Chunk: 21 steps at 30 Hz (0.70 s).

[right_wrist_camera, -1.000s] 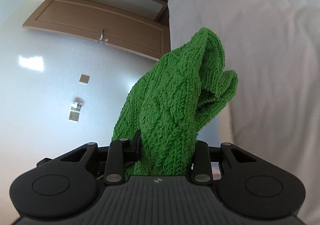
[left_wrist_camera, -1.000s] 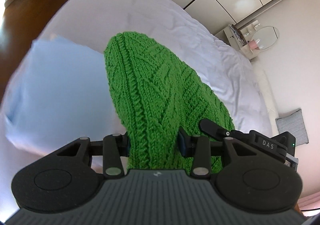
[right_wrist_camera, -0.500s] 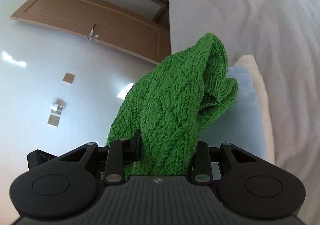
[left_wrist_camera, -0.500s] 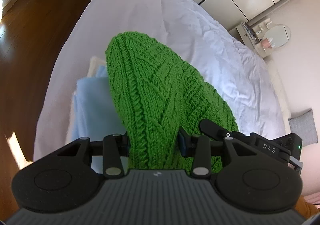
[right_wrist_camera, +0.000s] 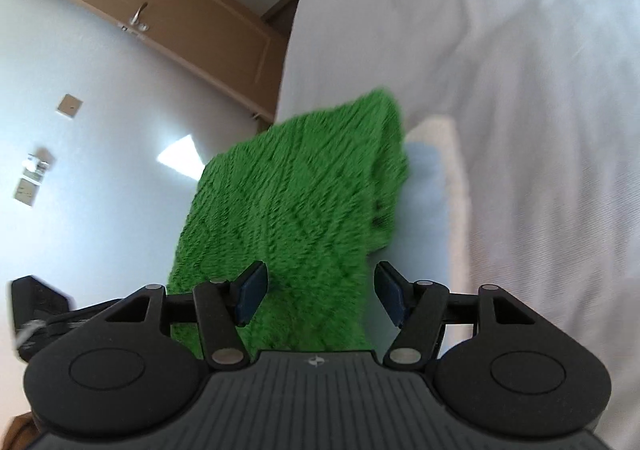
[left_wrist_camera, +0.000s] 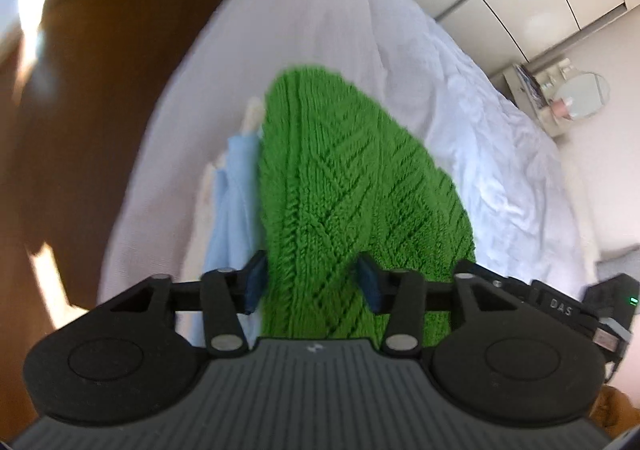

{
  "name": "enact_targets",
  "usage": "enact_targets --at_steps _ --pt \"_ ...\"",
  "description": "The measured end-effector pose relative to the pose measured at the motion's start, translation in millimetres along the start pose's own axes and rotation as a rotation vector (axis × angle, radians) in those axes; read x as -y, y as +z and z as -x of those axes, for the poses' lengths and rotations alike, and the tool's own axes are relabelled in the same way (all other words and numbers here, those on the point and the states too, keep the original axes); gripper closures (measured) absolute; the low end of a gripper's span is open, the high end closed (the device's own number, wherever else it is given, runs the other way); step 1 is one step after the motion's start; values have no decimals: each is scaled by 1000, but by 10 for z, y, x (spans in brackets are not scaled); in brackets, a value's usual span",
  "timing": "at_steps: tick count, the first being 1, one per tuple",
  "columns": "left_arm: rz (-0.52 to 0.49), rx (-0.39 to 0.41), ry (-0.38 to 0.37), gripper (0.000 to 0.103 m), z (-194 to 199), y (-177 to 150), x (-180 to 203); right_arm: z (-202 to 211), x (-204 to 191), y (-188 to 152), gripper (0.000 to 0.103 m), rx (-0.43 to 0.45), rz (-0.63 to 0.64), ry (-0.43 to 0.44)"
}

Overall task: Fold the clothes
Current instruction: 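Lower the vest with both grippers onto the light blue and pink stack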

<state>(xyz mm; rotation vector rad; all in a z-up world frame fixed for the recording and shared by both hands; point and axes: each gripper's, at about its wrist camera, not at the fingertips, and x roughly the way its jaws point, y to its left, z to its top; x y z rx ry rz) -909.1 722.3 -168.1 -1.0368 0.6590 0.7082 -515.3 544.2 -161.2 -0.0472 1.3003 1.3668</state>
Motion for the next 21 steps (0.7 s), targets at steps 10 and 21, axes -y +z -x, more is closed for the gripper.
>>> enact_targets --at_steps 10,21 --pt "-317 48 168 88 221 -471 662 202 -680 -360 67 11 555 -110" --pt "-264 40 241 84 -45 -708 348 -334 -633 -632 64 -89 732 -141"
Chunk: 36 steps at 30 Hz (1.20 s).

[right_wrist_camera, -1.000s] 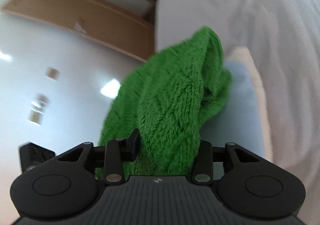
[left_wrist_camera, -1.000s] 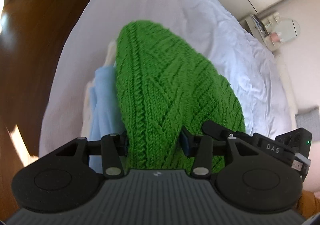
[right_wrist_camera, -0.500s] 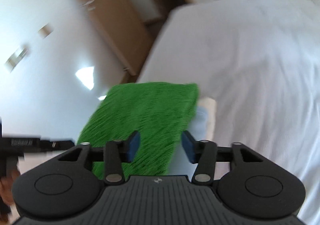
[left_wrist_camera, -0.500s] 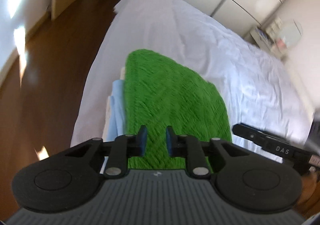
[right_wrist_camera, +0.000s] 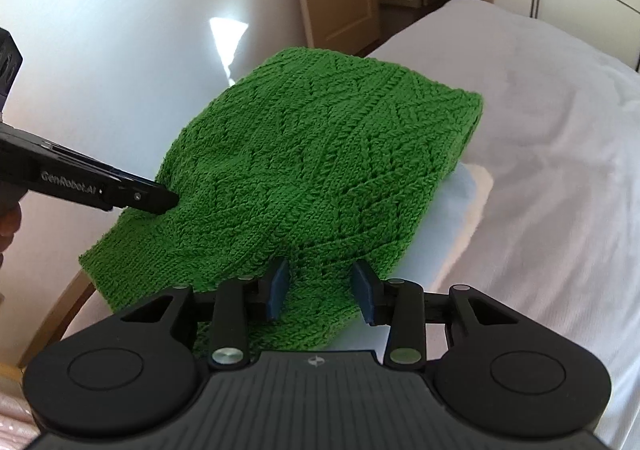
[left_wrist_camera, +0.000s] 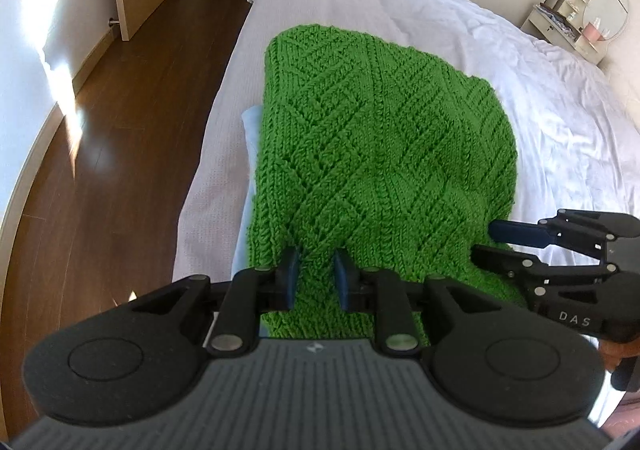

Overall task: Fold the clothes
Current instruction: 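Lower the vest with both grippers onto the light blue and pink stack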

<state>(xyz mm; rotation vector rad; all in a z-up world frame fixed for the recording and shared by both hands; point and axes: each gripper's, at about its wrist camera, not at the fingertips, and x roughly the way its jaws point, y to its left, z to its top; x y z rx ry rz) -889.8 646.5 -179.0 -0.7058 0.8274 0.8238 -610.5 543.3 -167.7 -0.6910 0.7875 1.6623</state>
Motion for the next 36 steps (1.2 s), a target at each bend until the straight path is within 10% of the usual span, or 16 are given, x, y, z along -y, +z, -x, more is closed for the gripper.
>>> enact_targets --at_steps 10,20,26,36 --pt "-134 79 -5 85 330 701 357 415 342 561 64 54 -95 37" --pt "-217 89 39 84 -534 1424 404 -234 860 1066 64 95 -241 -38" --pt "-210 58 77 81 -910 1304 256 -649 908 1065 64 10 -289 -14" --pt "-127 83 36 84 -176 1105 201 -94 818 1025 64 137 -353 54"
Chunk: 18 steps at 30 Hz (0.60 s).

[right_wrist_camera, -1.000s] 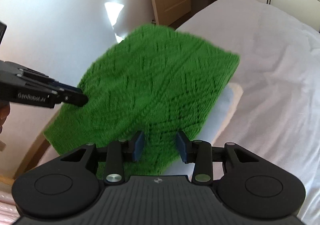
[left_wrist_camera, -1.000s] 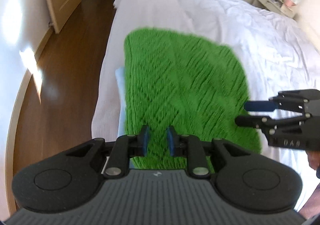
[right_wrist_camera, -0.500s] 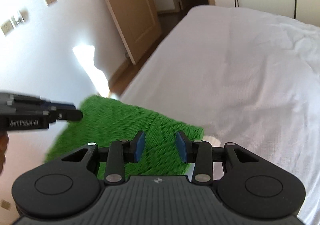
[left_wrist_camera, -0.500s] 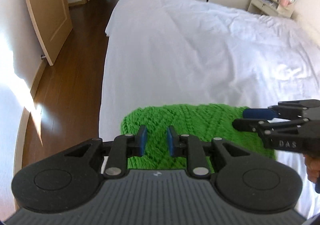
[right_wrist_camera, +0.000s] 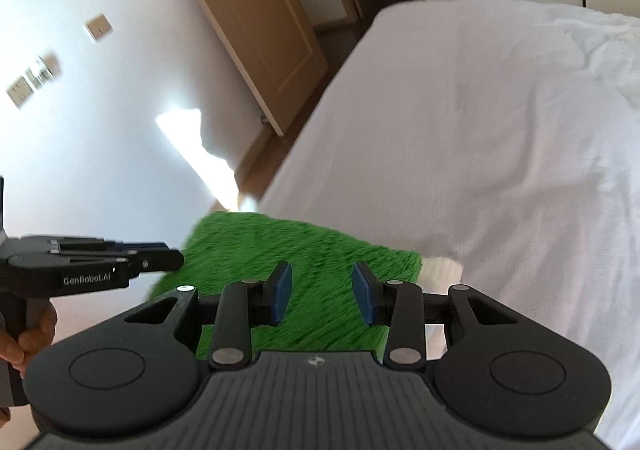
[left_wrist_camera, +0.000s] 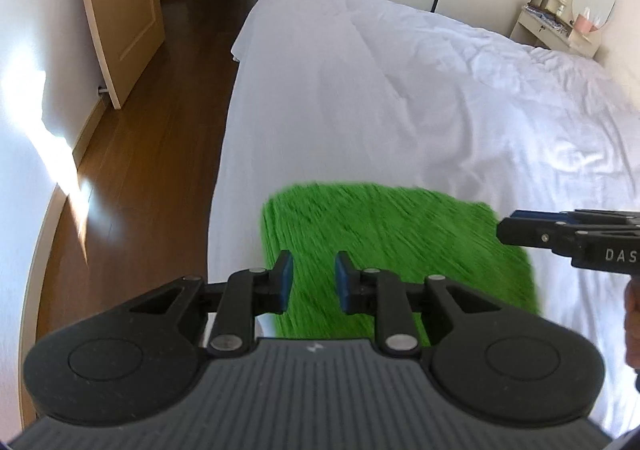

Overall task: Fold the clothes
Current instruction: 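Lower the vest with both grippers onto the light blue and pink stack, then open both grippers and withdraw them from the stacked vest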

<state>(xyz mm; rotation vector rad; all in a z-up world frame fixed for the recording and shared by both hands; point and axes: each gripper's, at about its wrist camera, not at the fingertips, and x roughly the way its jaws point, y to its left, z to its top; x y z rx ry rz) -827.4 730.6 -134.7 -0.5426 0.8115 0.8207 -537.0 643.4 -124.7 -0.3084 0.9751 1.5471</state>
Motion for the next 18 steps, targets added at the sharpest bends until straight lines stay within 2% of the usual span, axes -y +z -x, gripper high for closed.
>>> enact_targets --at_steps 3,5,9,14,18 --pt "10 -15 -20 83 155 -104 99 206 -86 -123 64 5 -4 24" --pt "16 -25 -33 83 258 -173 164 217 -133 -193 65 -3 12 2" --pt "19 -55 13 81 -17 -223 134 -6 -122 -207 78 -44 17 -60" --pt "49 -71 11 81 -152 -318 19 -308 -106 -157 77 -142 73 -86" --pt "38 -64 23 82 104 -370 74 -9 -142 -123 76 -103 49 -48"
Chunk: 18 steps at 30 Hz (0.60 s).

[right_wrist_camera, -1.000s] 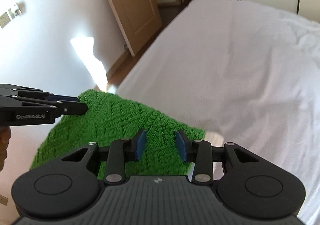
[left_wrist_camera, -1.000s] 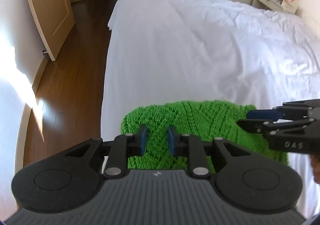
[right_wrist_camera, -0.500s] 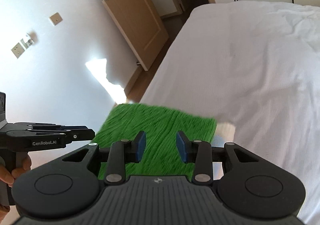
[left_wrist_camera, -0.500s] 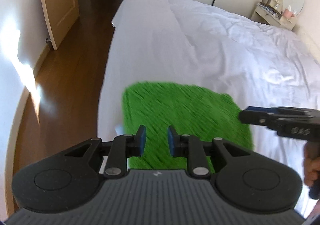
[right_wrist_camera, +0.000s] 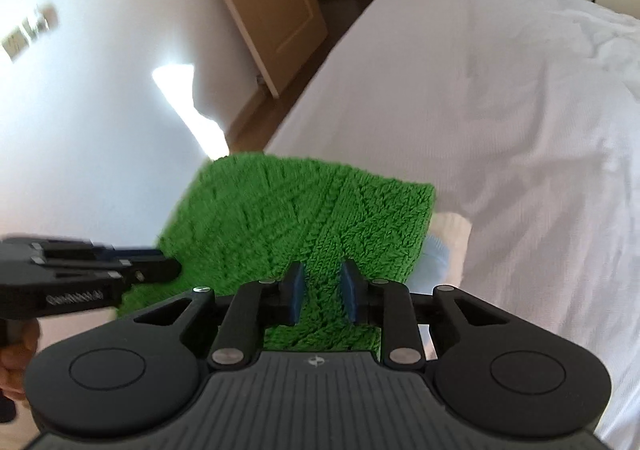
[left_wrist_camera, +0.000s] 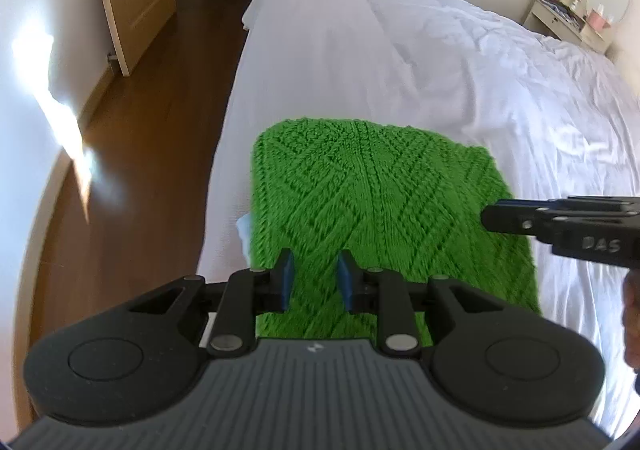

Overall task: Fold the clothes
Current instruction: 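Open both grippers and withdraw them from the stacked vest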

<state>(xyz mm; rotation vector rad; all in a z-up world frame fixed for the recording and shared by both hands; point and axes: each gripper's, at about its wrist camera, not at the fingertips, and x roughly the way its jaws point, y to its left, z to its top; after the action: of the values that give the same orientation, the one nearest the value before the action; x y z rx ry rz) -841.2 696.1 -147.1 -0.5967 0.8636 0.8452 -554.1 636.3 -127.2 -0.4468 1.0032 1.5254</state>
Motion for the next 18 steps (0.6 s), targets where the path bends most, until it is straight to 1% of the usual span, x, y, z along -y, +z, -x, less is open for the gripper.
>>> enact_targets --at_steps 3,5,8,10,13,15,17,18 --pt "-21 -11 0 82 274 -130 83 302 -41 -133 76 28 -18 40" --pt "-23 -30 -11 82 443 -253 138 488 -101 -301 76 18 -16 62" --pt "-48 -57 -42 82 621 -485 252 696 -236 -594 76 -22 5 78" --pt "-67 -102 -19 82 559 -618 316 722 -319 -751 75 -65 34 64" --pt "-50 -143 16 80 380 -722 300 586 -390 -928 76 -140 75 18" --pt "-40 -160 36 79 324 -735 299 474 -419 -994 76 -156 104 3" --pt "-45 -153 63 78 412 -693 351 509 -465 -950 74 -158 109 -4" --pt "-49 -154 90 72 467 -690 385 566 -491 -922 71 -153 106 -3"
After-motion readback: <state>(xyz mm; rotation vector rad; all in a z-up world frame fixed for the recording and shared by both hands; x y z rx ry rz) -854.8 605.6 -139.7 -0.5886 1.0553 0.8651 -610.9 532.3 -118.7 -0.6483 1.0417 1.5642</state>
